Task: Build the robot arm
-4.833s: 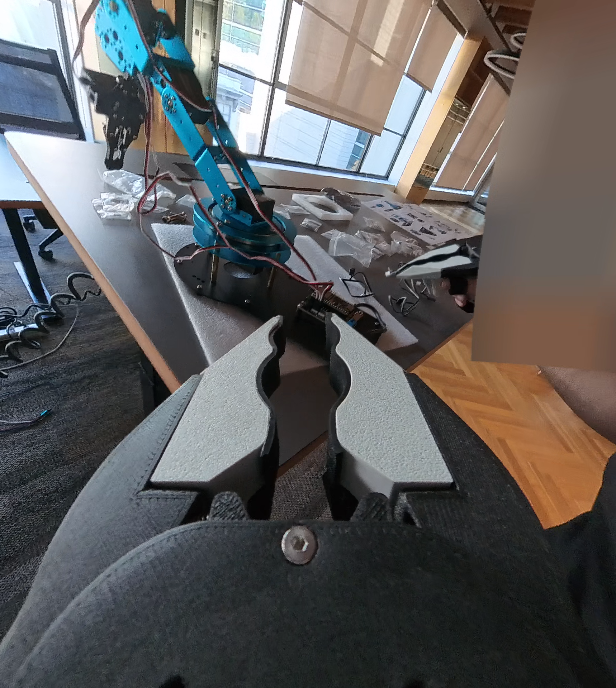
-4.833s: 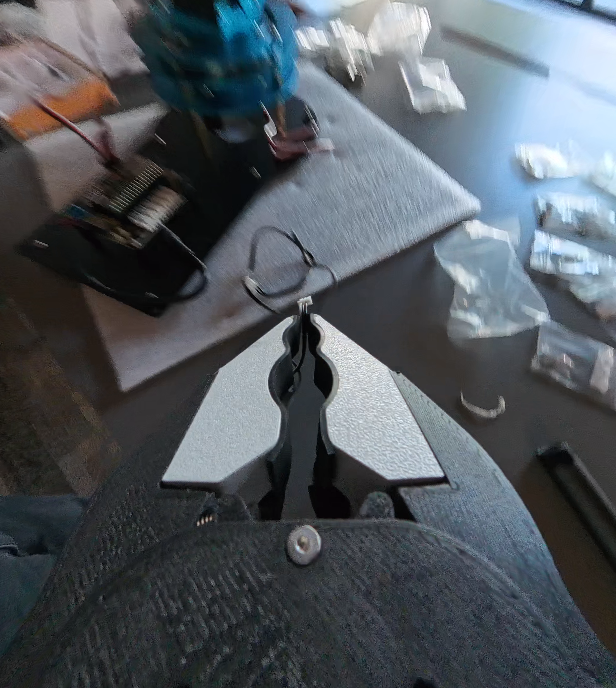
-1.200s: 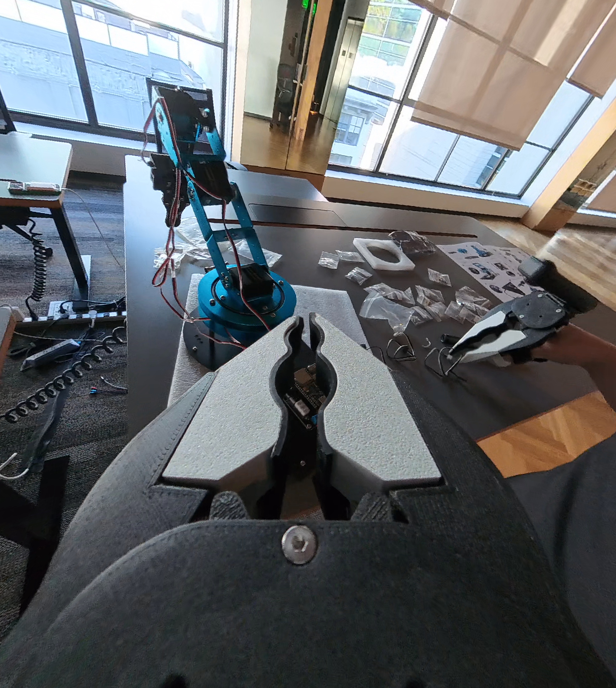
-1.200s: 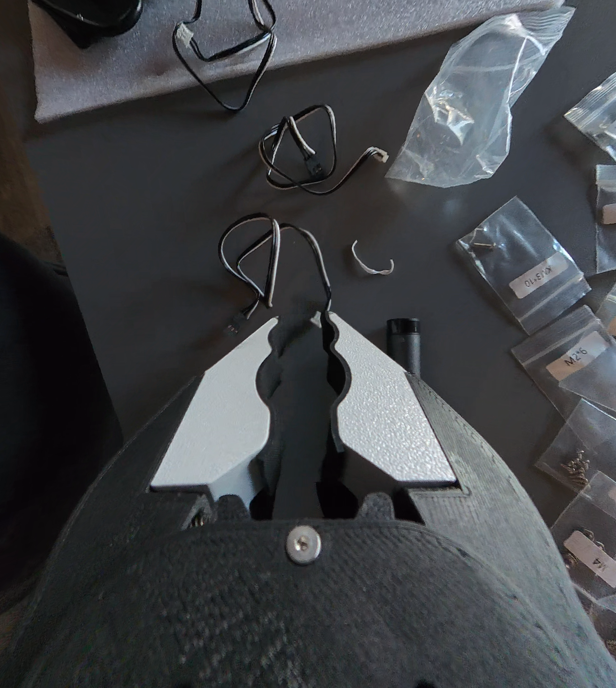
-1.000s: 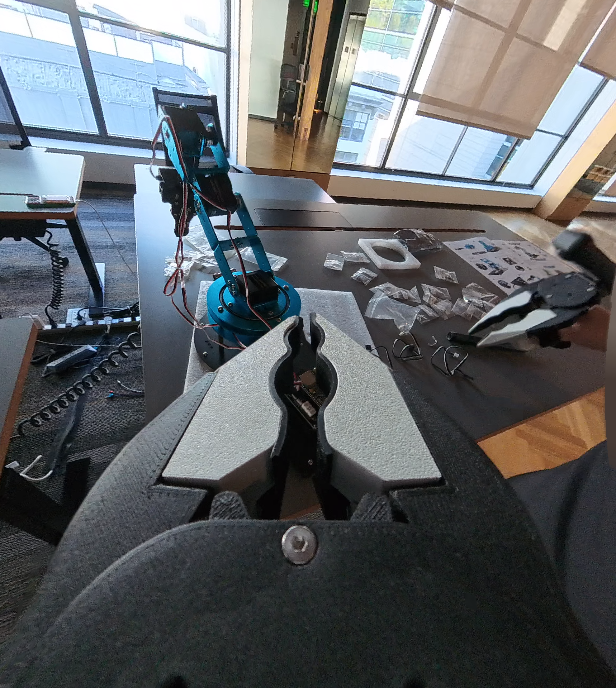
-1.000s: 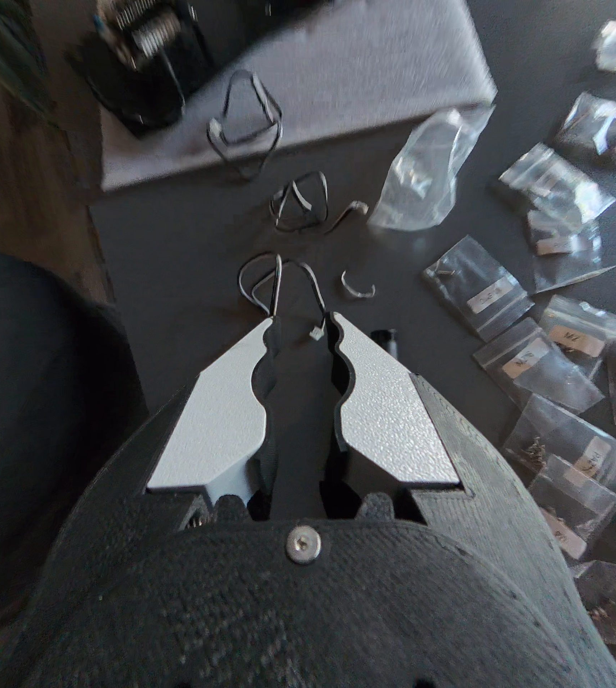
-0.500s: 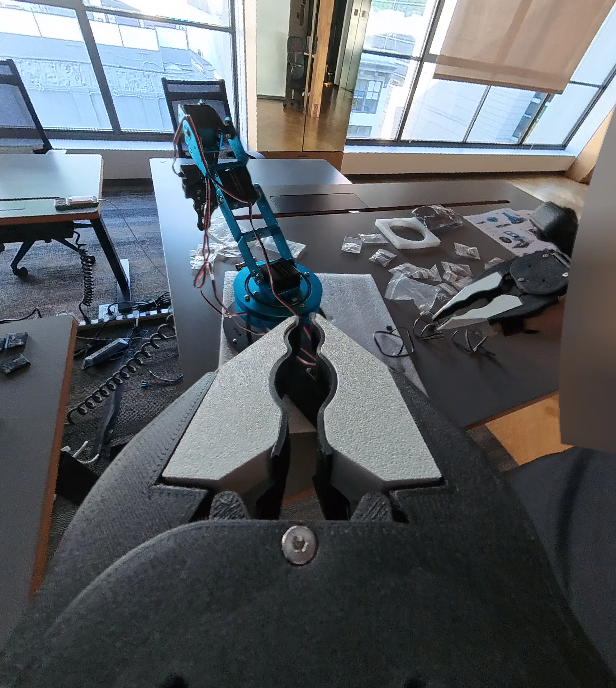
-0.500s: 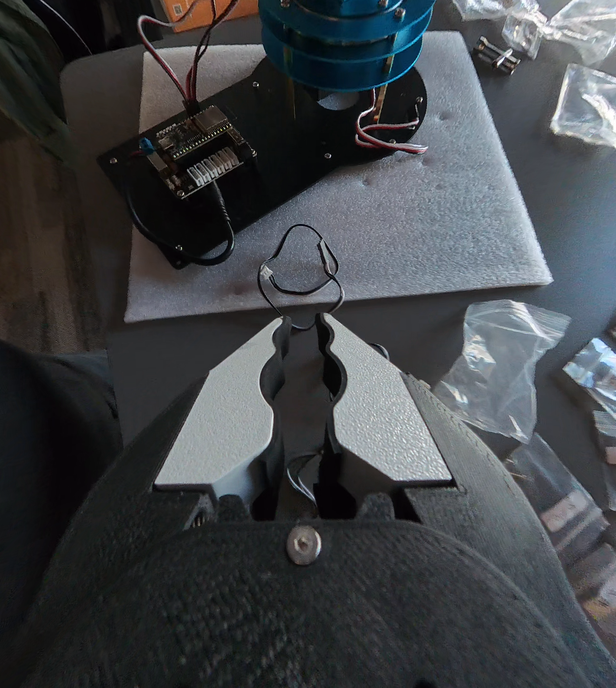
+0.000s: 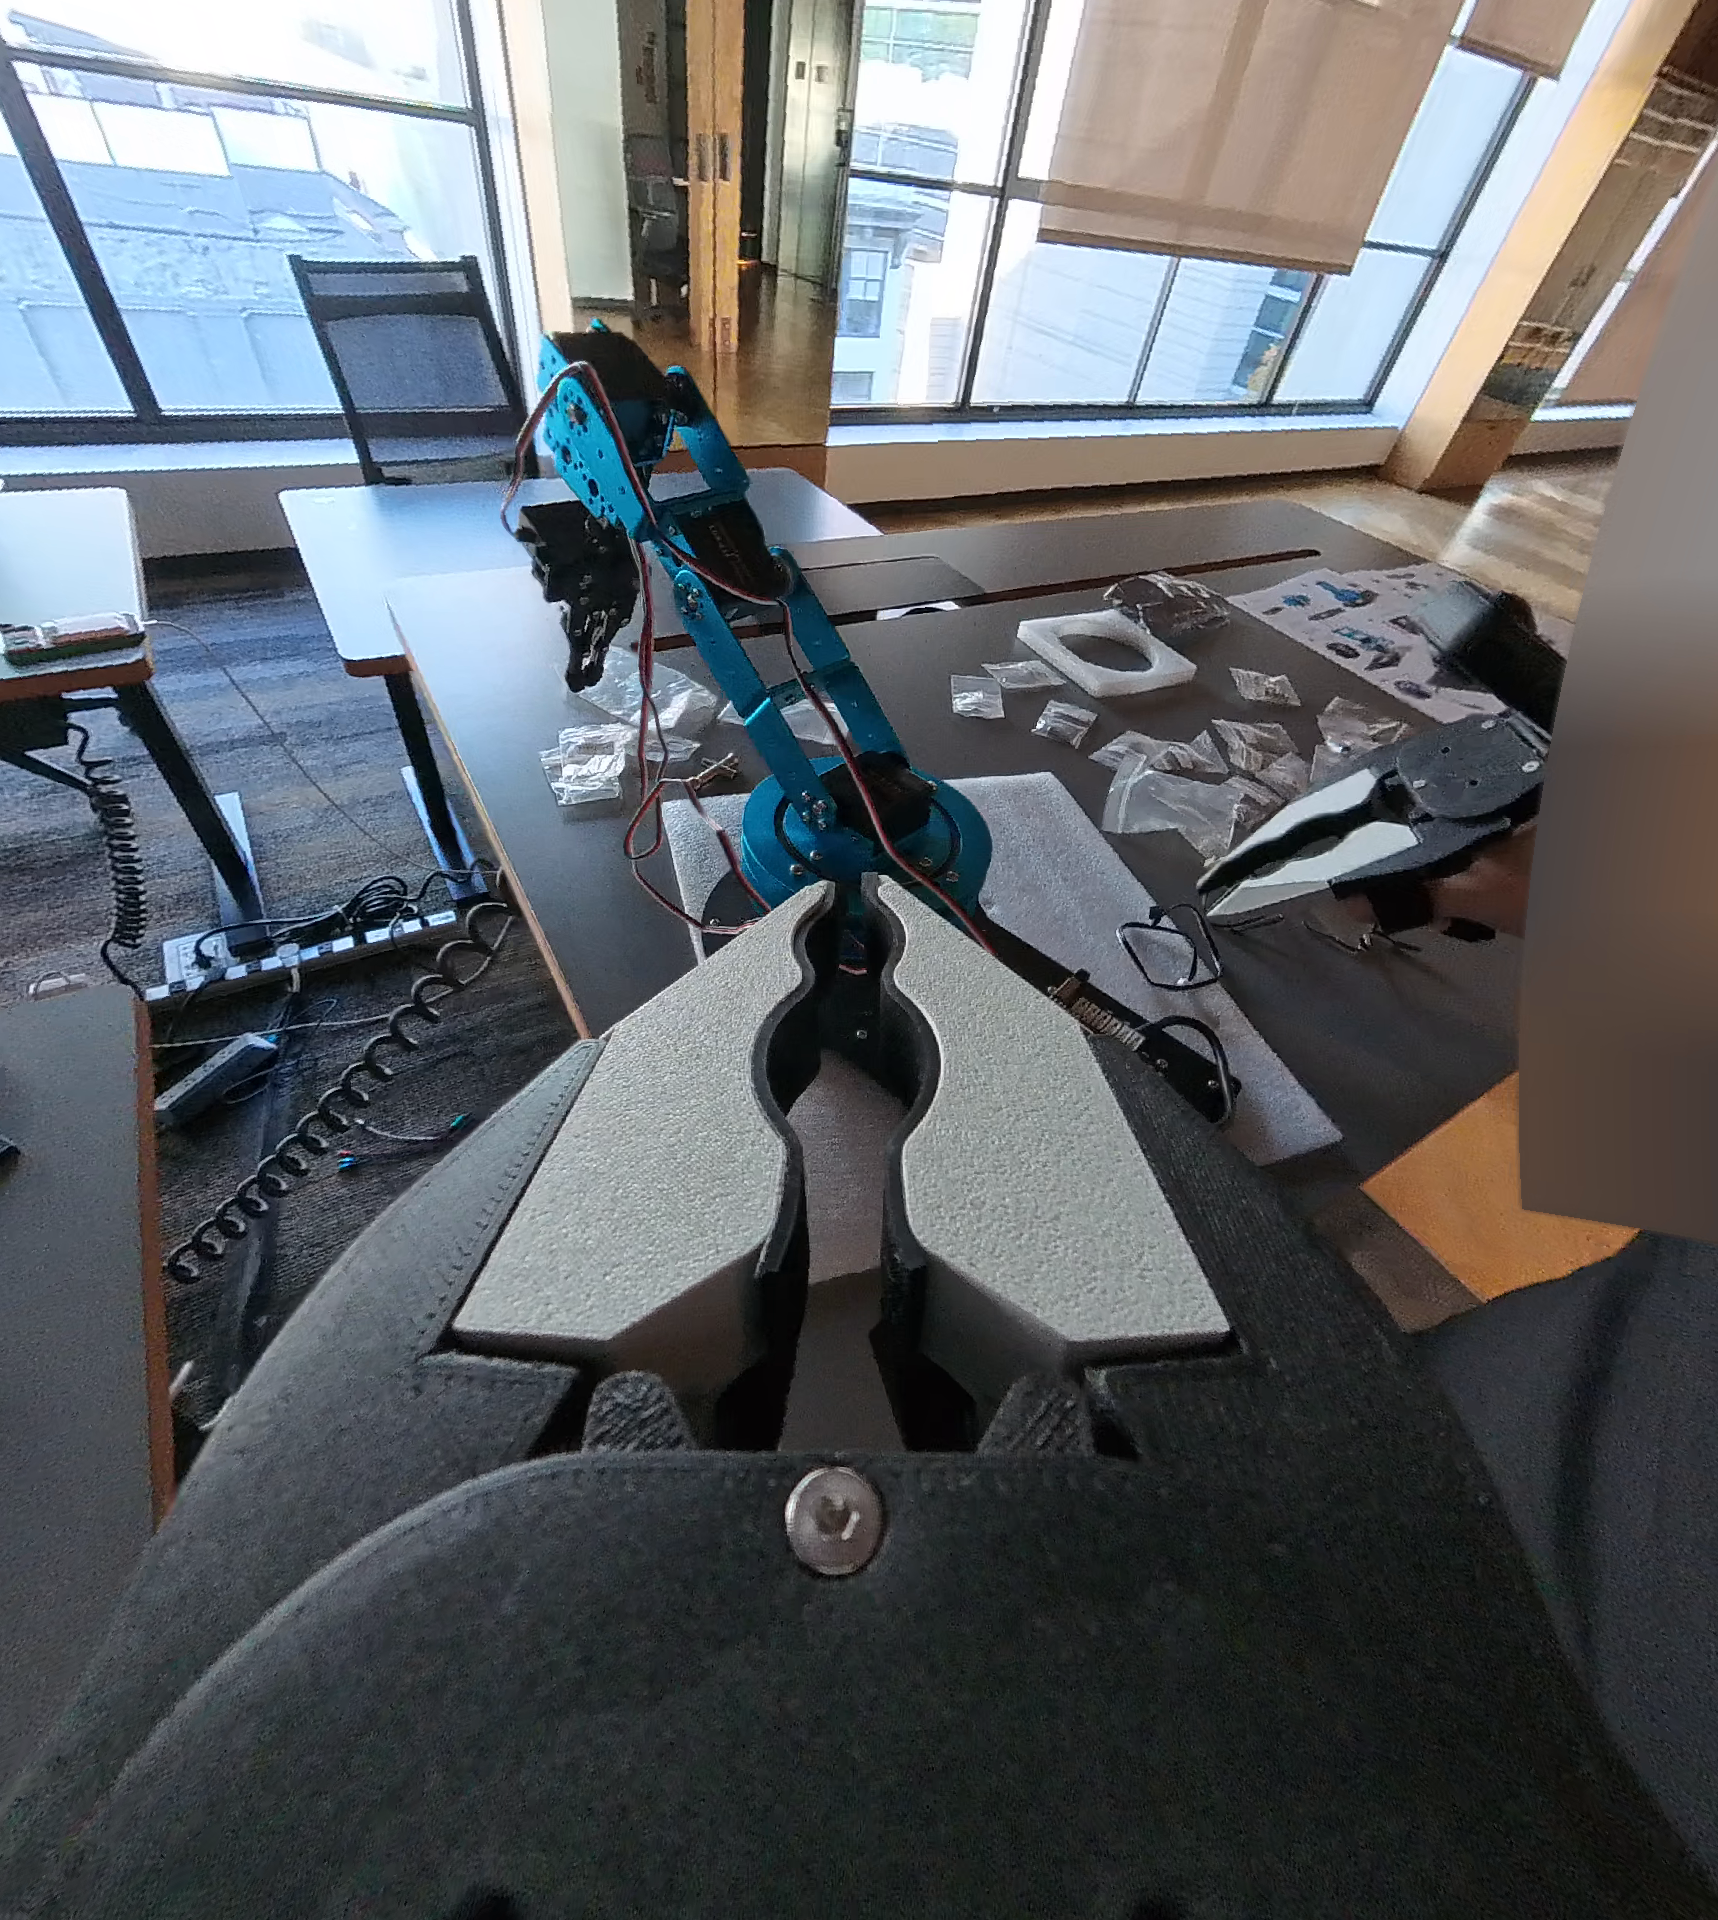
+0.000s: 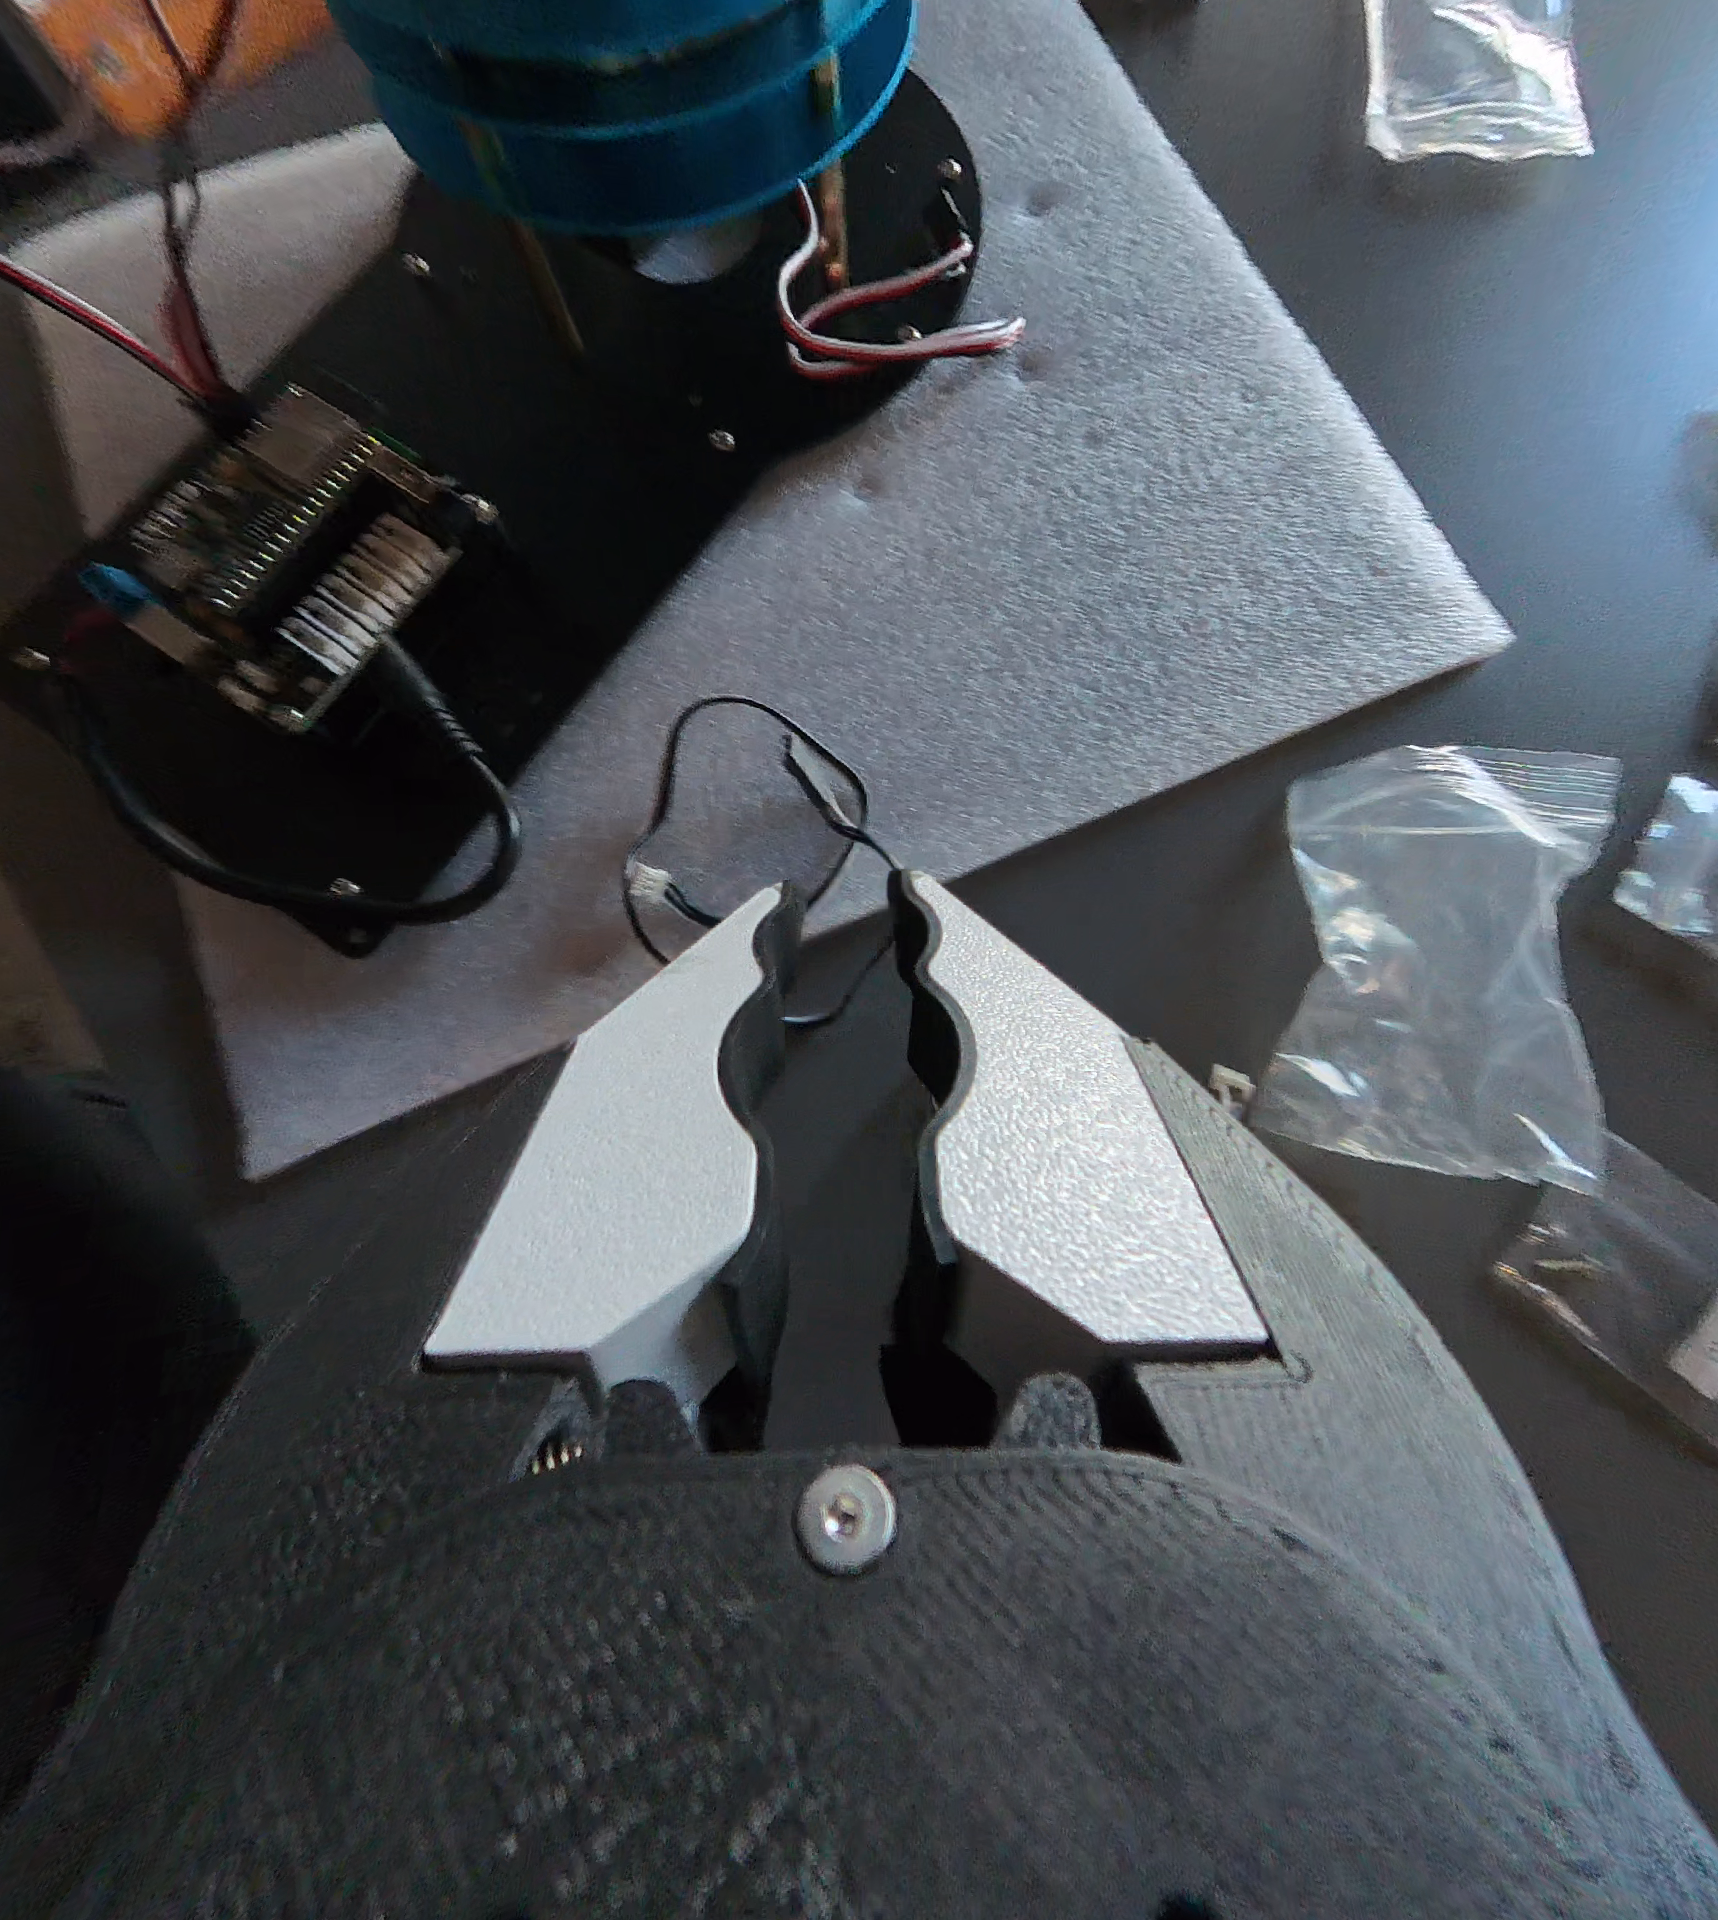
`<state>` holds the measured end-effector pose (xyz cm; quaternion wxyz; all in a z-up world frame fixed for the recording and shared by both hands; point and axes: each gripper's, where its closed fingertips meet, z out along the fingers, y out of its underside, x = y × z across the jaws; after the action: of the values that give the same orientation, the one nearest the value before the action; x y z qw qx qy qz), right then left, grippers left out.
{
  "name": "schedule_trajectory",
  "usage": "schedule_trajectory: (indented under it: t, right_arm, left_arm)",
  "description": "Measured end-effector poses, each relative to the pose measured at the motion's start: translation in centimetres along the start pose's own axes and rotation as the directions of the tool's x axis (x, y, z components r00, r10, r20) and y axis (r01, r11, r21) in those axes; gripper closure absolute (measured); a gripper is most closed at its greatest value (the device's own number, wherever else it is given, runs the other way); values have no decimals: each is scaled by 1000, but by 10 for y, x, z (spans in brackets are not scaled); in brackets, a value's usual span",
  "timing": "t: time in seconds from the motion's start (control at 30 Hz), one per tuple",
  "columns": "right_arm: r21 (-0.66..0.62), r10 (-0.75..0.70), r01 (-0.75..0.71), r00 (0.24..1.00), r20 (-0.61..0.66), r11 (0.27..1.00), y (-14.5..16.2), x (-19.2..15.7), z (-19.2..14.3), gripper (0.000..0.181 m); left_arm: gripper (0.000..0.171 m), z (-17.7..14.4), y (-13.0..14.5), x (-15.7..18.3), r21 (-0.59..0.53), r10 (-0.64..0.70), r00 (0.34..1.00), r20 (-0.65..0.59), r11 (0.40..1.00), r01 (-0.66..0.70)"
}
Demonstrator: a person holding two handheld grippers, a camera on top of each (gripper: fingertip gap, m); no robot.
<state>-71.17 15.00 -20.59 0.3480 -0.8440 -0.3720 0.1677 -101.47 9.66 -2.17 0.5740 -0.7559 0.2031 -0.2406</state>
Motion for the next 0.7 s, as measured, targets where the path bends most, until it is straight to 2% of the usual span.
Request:
schedule_trajectory:
  t: [0.07,0.2,0.33,0.5,0.63,0.7]
  right_arm:
    - [-16,-19,19,999,-42,1000,3,7,-3,164]
    - [-16,32,-33,998,-56,999,7,17,-12,165]
    - [-18,52,-52,999,-1,998,6,13,-7,165]
    - [-34,-36,36,999,14,999,0,8,4,165]
    - [-57,-33,38,995,94,998,-2,5,17,165]
    - [-71,-90,99,989,114,993,-1,3,23,164]
  left_arm:
    - [171,0,0,-5,3,-11,1000,-23,1000,11]
    - [171,0,-3,-12,2,1,1000,-29,1000,-1]
    - [171,7,-7,-15,29,-17,999,-38,999,18]
    - [171,17,-6,-4,12,-22,997,-69,1000,23]
    - [171,23,-4,9,-8,-14,997,-77,1000,14]
    - [171,22,-3,13,-17,4,998,-64,1000,-5]
